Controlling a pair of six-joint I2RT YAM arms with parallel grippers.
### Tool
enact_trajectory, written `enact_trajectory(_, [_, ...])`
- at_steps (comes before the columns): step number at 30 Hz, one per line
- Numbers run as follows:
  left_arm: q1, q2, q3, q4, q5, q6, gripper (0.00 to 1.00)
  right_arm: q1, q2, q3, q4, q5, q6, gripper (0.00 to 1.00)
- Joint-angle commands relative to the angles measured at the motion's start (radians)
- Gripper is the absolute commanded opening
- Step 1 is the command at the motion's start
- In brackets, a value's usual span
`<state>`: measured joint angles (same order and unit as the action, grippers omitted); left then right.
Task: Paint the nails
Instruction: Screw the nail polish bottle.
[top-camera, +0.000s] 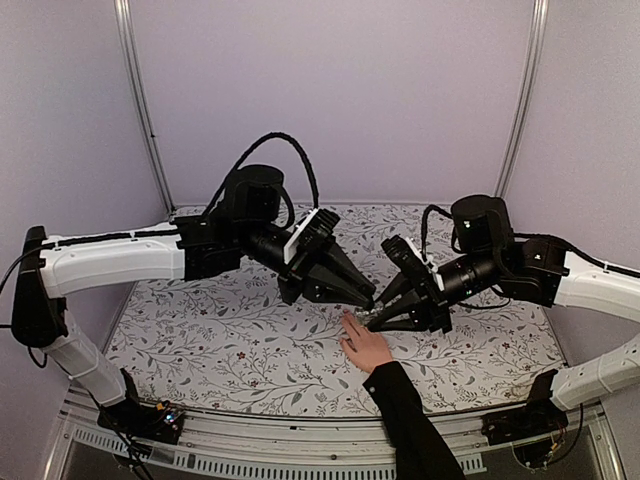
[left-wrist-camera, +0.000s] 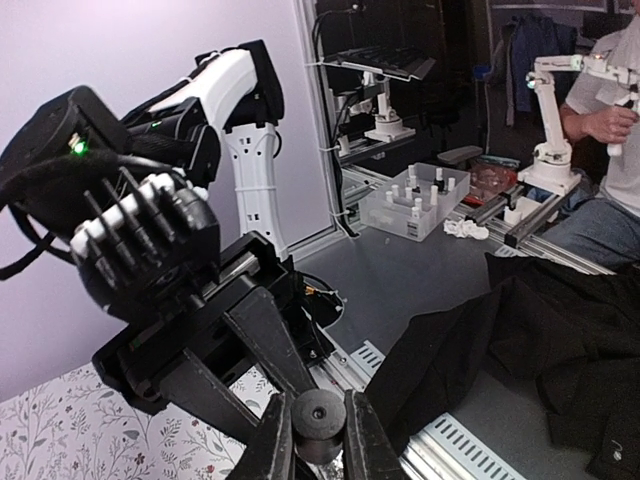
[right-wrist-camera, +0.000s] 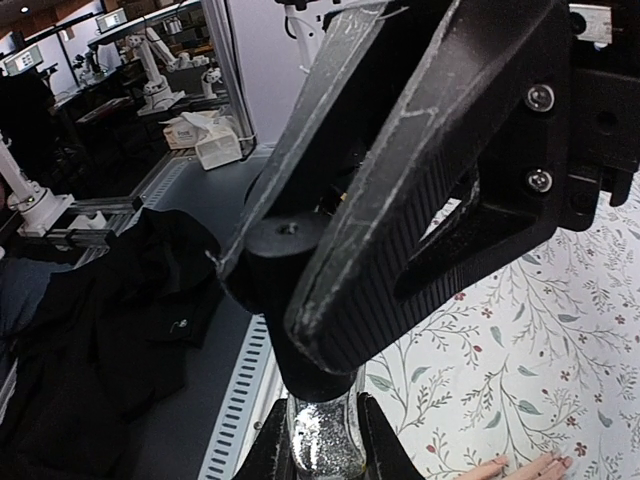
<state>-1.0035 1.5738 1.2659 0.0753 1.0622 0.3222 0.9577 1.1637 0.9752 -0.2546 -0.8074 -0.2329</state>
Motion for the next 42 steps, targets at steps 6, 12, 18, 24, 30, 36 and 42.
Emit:
enact_trajectory(6, [-0.011, 0.105, 0.016, -0.348, -0.015, 0.148, 0.08, 0.042, 0.008, 0.153, 0.256, -0.257, 0.015, 0.0])
enact_trajectory(12, [-0.005, 0.07, -0.009, -0.304, -0.035, 0.111, 0.12, 0.042, -0.006, 0.141, 0.255, -0.223, 0.007, 0.0])
enact_trajectory(18, [0.029, 0.003, -0.064, -0.196, -0.03, 0.037, 0.24, 0.042, -0.009, 0.118, 0.255, -0.199, 0.003, 0.0])
enact_trajectory(24, [0.058, -0.061, -0.109, -0.103, -0.026, -0.027, 0.45, 0.042, -0.008, 0.103, 0.255, -0.178, -0.005, 0.0])
enact_trajectory(30, [0.1, -0.155, -0.229, 0.094, -0.079, -0.15, 0.52, 0.042, -0.02, 0.082, 0.255, -0.045, 0.008, 0.0])
enact_trajectory(36, [0.115, -0.264, -0.358, 0.303, -0.405, -0.316, 0.51, 0.041, -0.016, 0.07, 0.255, 0.416, 0.086, 0.0])
enact_trajectory(42, [0.086, -0.338, -0.396, 0.382, -0.675, -0.419, 0.51, 0.041, 0.029, 0.069, 0.228, 0.752, 0.151, 0.0])
